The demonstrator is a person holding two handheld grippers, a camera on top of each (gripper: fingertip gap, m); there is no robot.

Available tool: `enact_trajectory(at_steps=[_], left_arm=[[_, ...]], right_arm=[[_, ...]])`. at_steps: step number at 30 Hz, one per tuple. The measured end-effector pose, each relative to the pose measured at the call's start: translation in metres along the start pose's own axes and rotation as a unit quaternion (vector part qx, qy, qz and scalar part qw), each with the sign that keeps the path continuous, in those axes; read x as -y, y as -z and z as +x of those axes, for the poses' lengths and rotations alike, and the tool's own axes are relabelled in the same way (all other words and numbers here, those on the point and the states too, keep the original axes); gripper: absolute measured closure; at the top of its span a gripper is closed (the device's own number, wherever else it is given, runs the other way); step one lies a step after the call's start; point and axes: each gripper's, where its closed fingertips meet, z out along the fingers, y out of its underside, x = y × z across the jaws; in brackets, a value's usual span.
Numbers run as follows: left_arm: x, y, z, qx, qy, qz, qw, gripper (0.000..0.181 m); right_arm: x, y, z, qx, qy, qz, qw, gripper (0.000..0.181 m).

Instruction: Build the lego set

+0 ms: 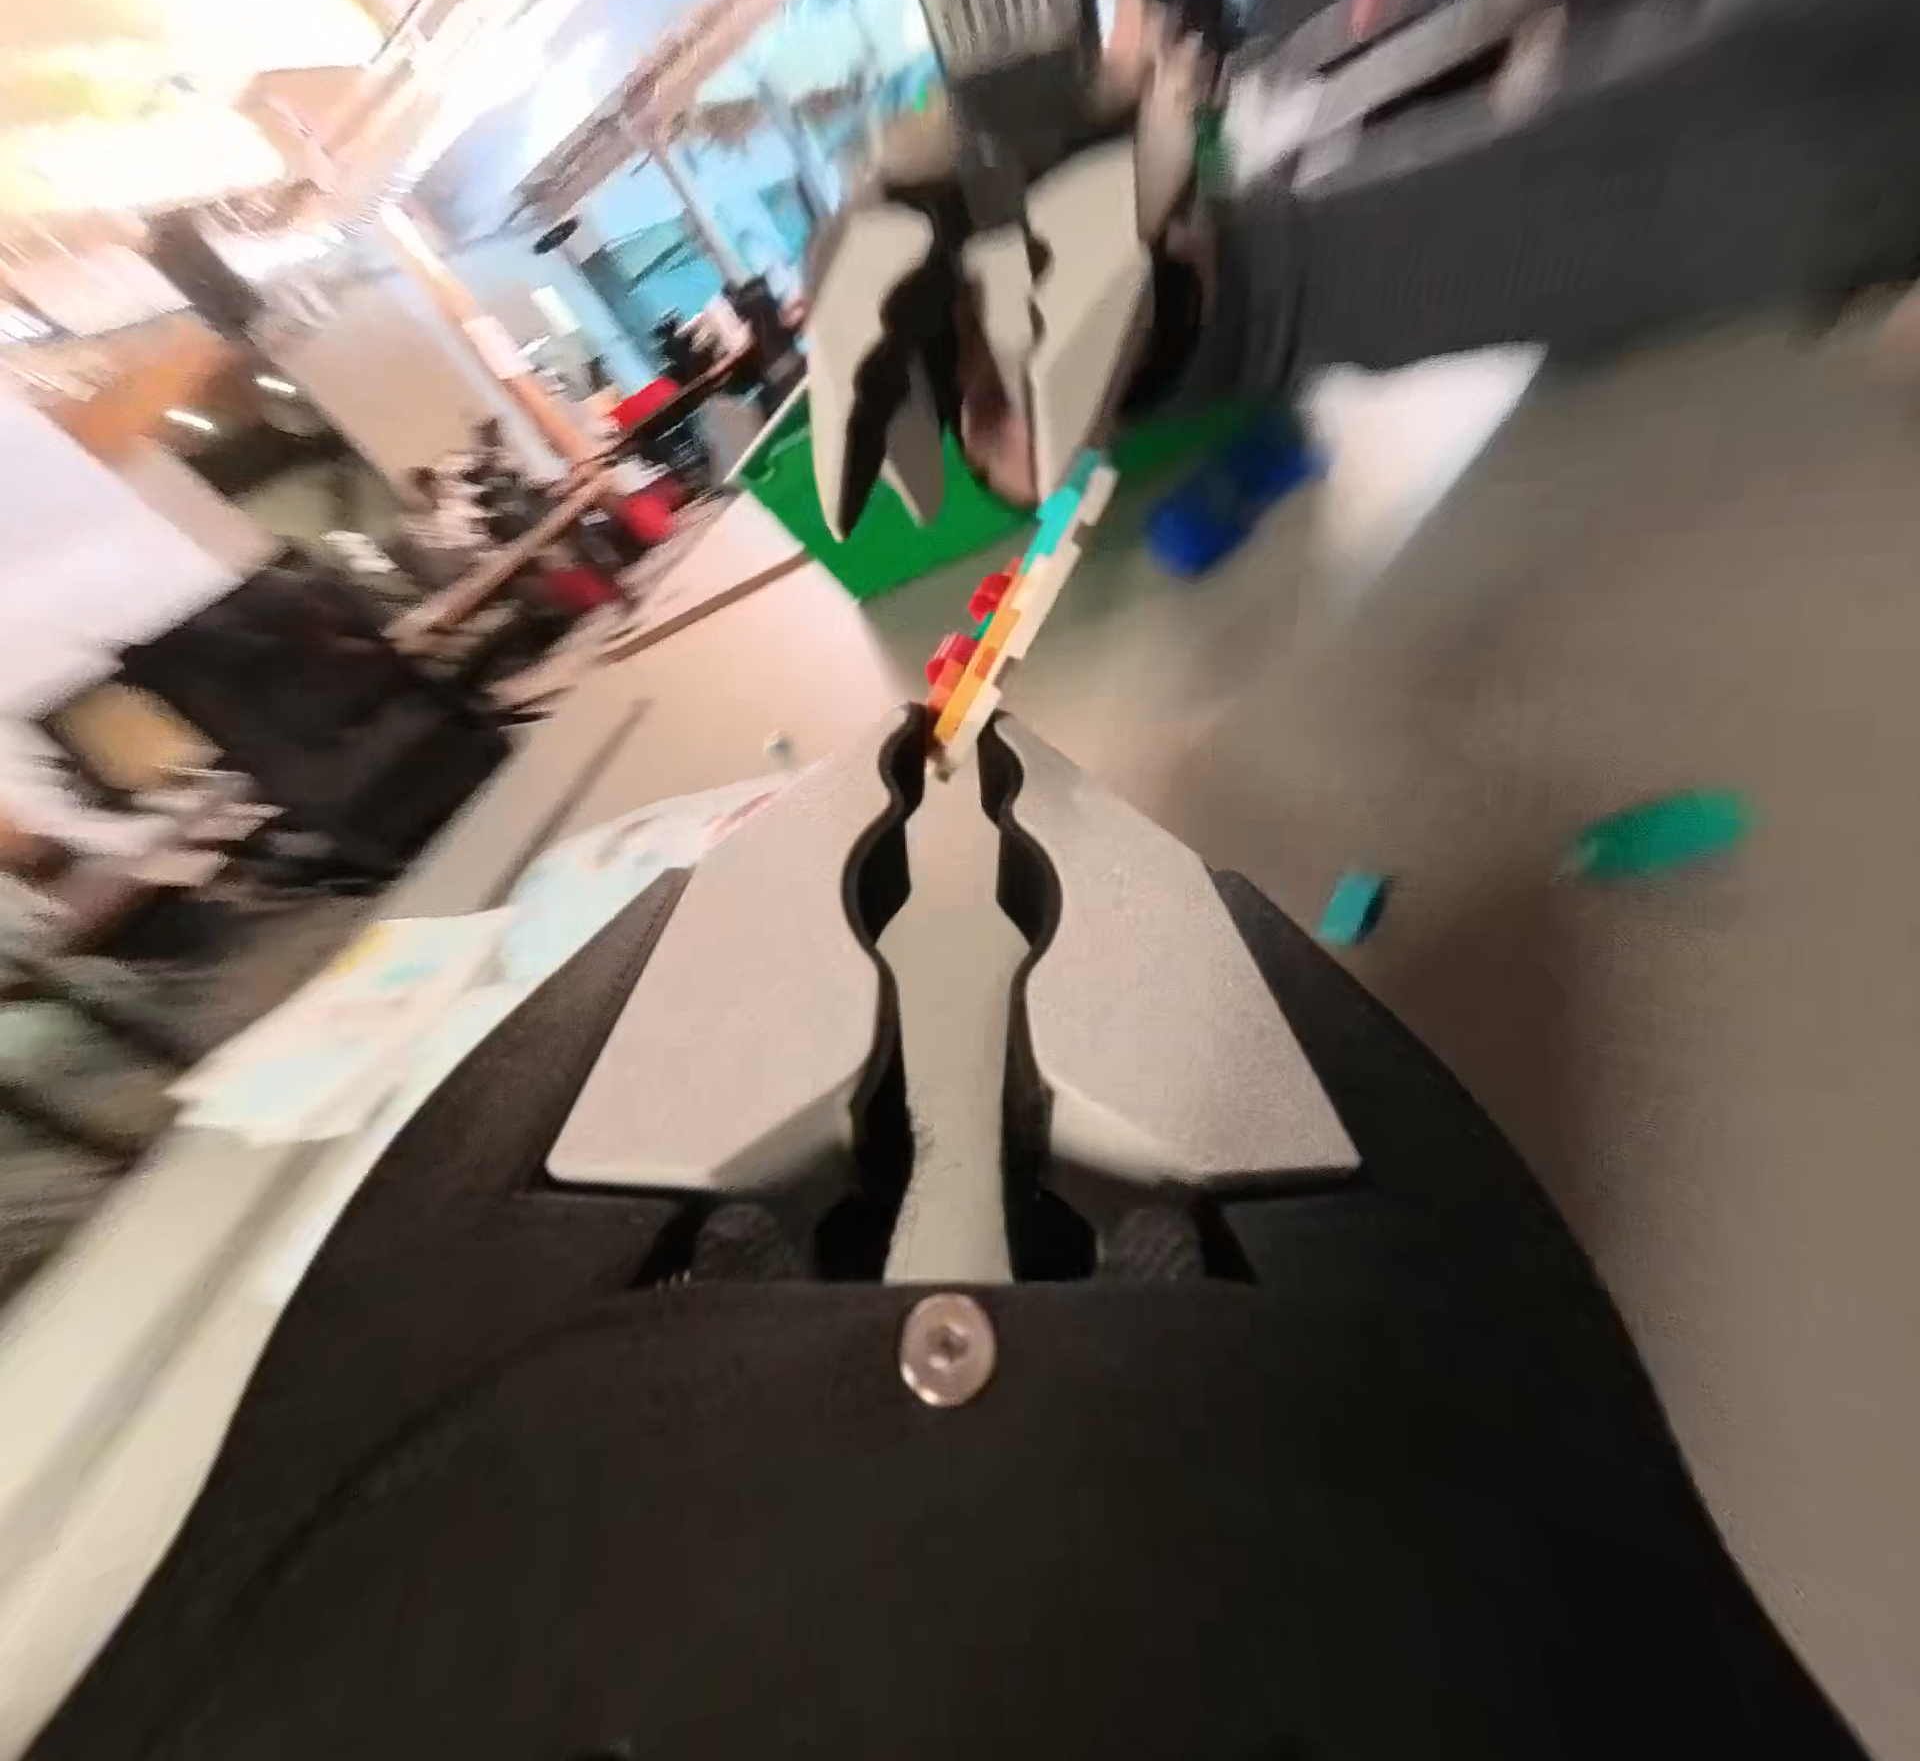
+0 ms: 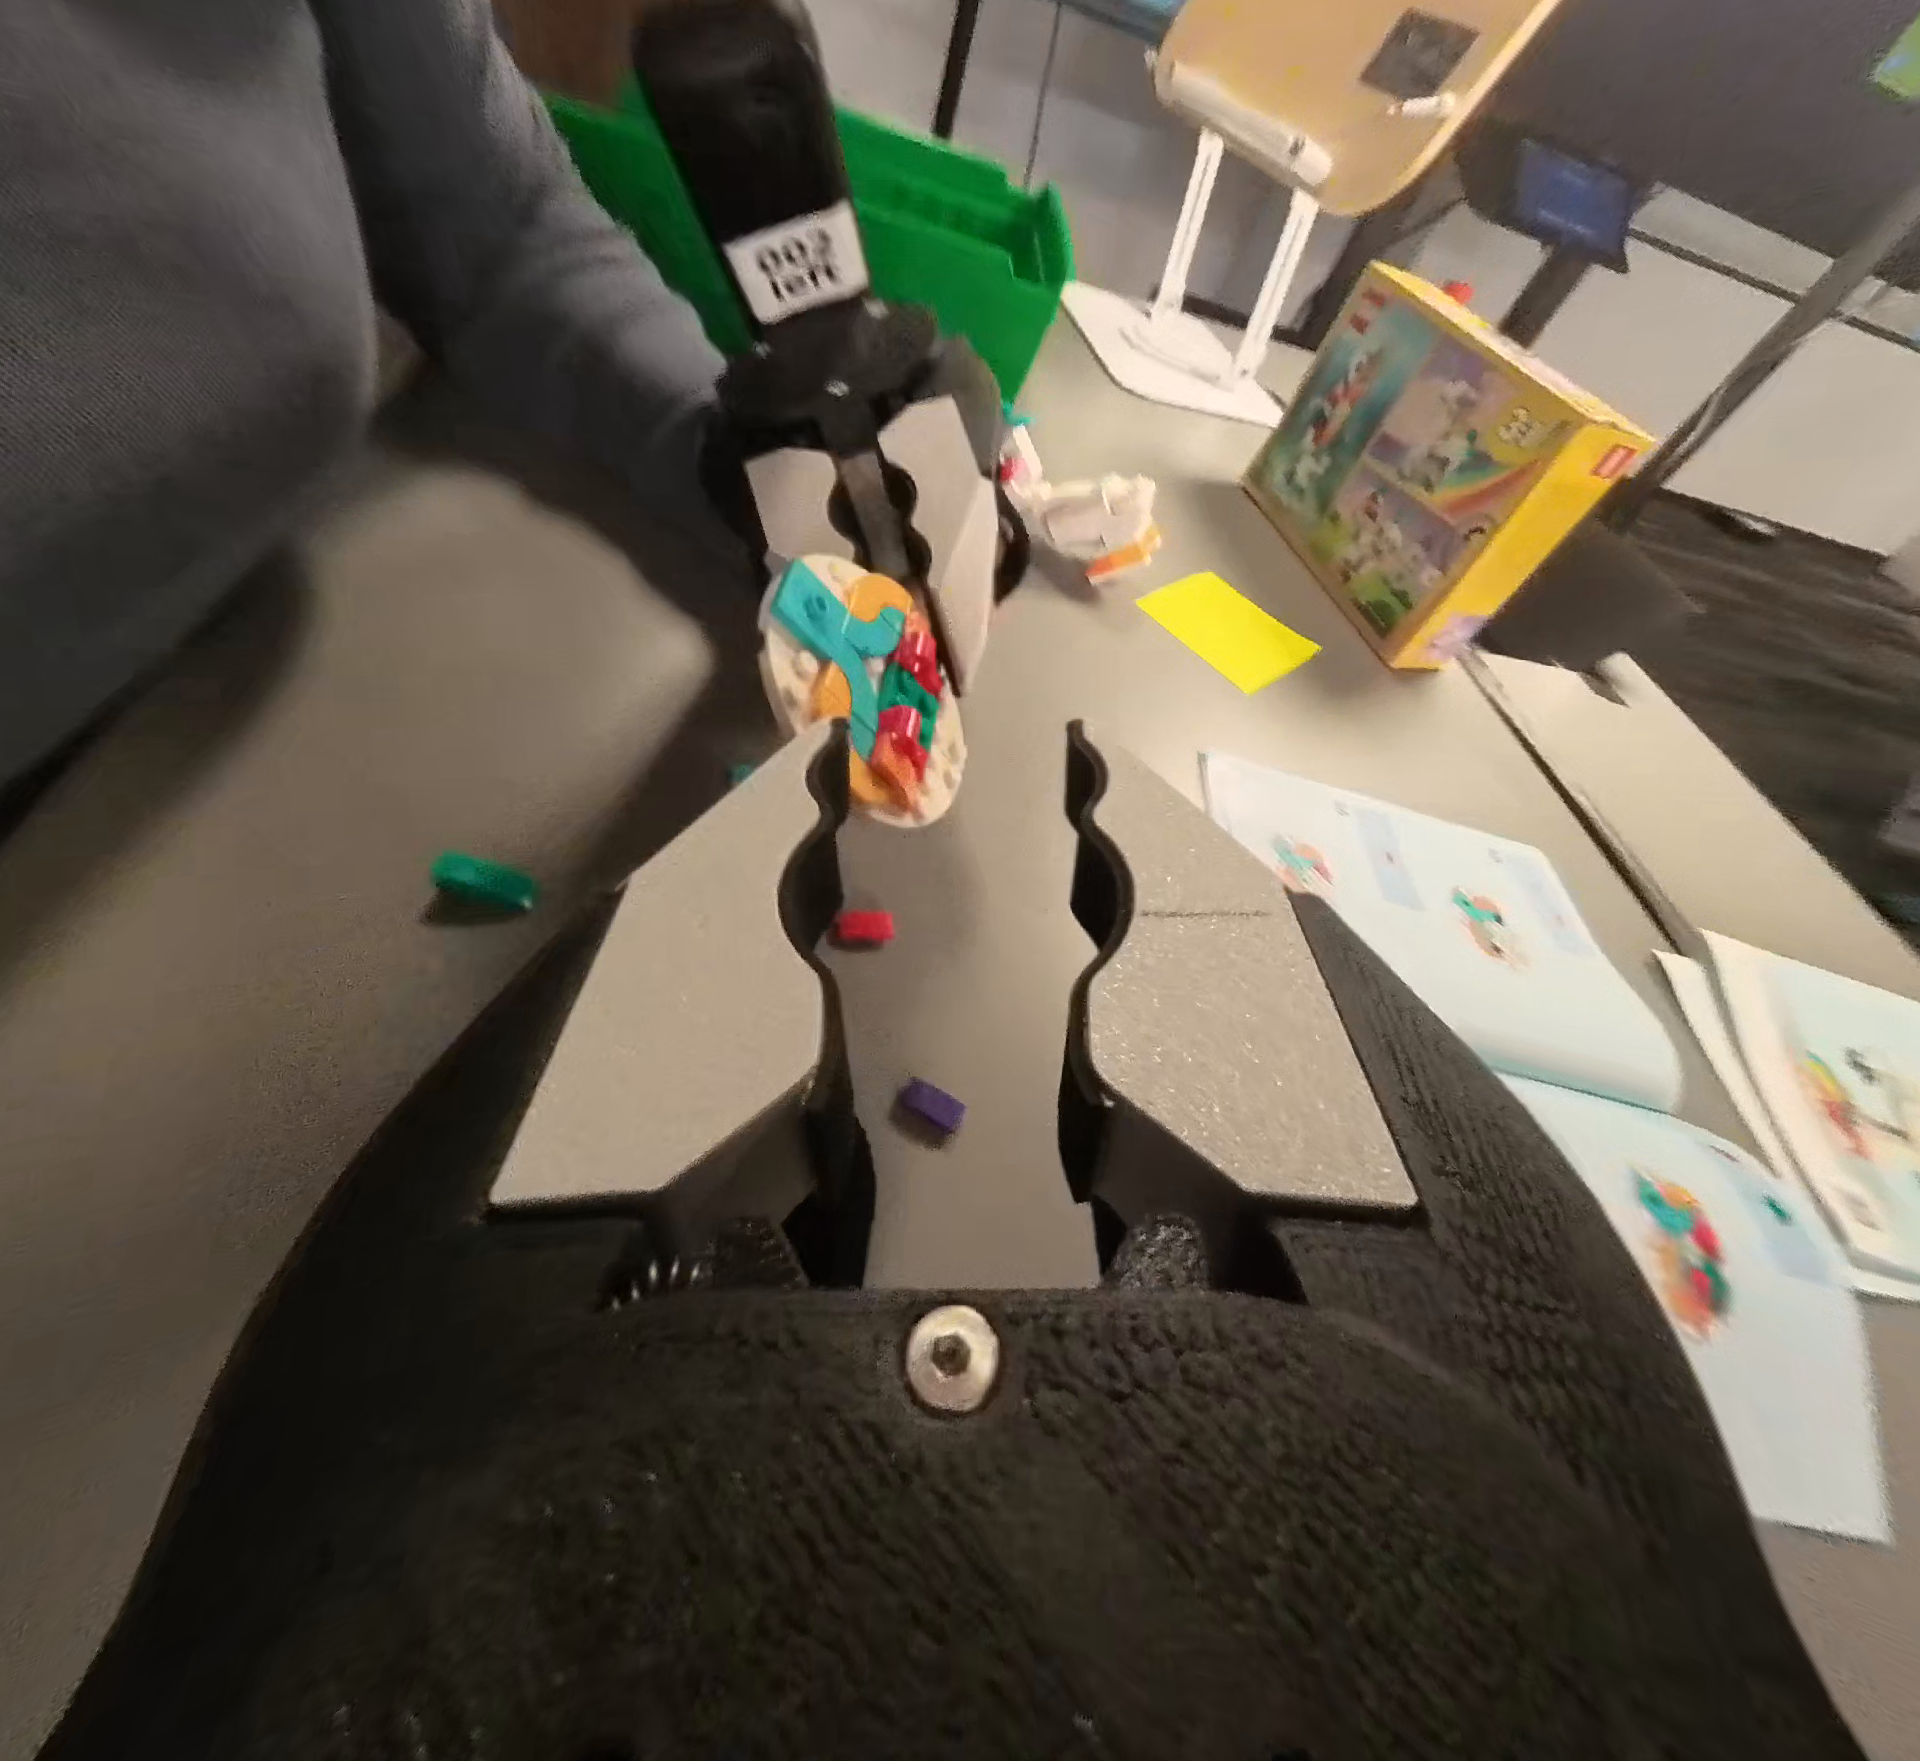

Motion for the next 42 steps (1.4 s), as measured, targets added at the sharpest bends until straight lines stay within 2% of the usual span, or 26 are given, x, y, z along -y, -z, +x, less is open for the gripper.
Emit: enact_trajectory(at_steps=[4, 5, 8, 10, 12, 17, 20, 22, 24, 26, 28, 30, 32, 34, 36, 38, 42], left_arm=[[0.024, 0.01, -0.006, -0.048, 0.139, 0.099, 0.984, 0.174], [0.026, 0.011, -0.009, -0.056, 0.164, 0.113, 0.978, 0.174], [0.025, 0.013, -0.009, -0.069, 0.18, 0.121, 0.974, 0.174], [0.024, 0.01, -0.002, -0.078, 0.16, 0.109, 0.978, 0.174], [0.022, 0.008, 0.006, -0.084, 0.139, 0.097, 0.982, 0.174], [0.02, 0.002, 0.008, -0.08, 0.129, 0.084, 0.985, 0.173], [0.013, 0.001, -0.007, -0.029, 0.173, 0.057, 0.983, 0.133], [0.011, 0.006, -0.023, 0.006, 0.229, 0.05, 0.972, 0.12], [0.012, 0.013, -0.034, 0.015, 0.316, 0.059, 0.947, 0.113], [0.016, 0.017, -0.039, -0.003, 0.426, 0.086, 0.901, 0.11], [0.018, 0.017, -0.04, -0.033, 0.538, 0.116, 0.835, 0.112], [0.019, 0.015, -0.037, -0.068, 0.622, 0.139, 0.767, 0.121], [0.024, 0.011, -0.028, -0.115, 0.668, 0.15, 0.72, 0.131], [0.025, 0.004, -0.017, -0.14, 0.687, 0.137, 0.699, 0.141], [0.022, -0.001, -0.01, -0.144, 0.696, 0.12, 0.693, 0.154], [0.019, -0.004, -0.005, -0.147, 0.698, 0.111, 0.692, 0.167], [0.017, -0.004, -0.006, -0.139, 0.706, 0.116, 0.685, 0.172]], right_arm=[[0.011, 0.007, -0.013, 0.077, -0.073, 0.062, 0.992, 0.118], [0.013, 0.005, -0.017, 0.094, -0.085, 0.07, 0.989, 0.118], [0.01, -0.014, -0.017, 0.069, -0.065, 0.061, 0.994, 0.138], [0.009, -0.024, -0.017, 0.041, -0.032, 0.045, 0.998, 0.154], [0.019, -0.028, -0.024, 0.046, -0.019, 0.063, 0.997, 0.165], [0.019, -0.028, -0.022, 0.038, -0.018, 0.063, 0.997, 0.168], [0.018, -0.025, -0.012, -0.007, 0.011, 0.062, 0.998, 0.171], [0.016, -0.024, -0.004, -0.055, 0.062, 0.043, 0.996, 0.17], [0.013, -0.023, 0.004, -0.114, 0.132, 0.013, 0.985, 0.17], [0.01, -0.022, 0.013, -0.178, 0.214, -0.026, 0.96, 0.17], [0.007, -0.021, 0.02, -0.233, 0.296, -0.071, 0.924, 0.17], [0.004, -0.02, 0.025, -0.276, 0.379, -0.112, 0.876, 0.17], [0.0, -0.022, 0.027, -0.299, 0.456, -0.15, 0.824, 0.17], [-0.002, -0.025, 0.024, -0.307, 0.515, -0.169, 0.782, 0.17], [0.0, -0.029, 0.019, -0.307, 0.554, -0.171, 0.755, 0.17], [0.002, -0.031, 0.017, -0.31, 0.58, -0.177, 0.732, 0.17], [0.0, -0.033, 0.017, -0.311, 0.609, -0.192, 0.704, 0.17]])
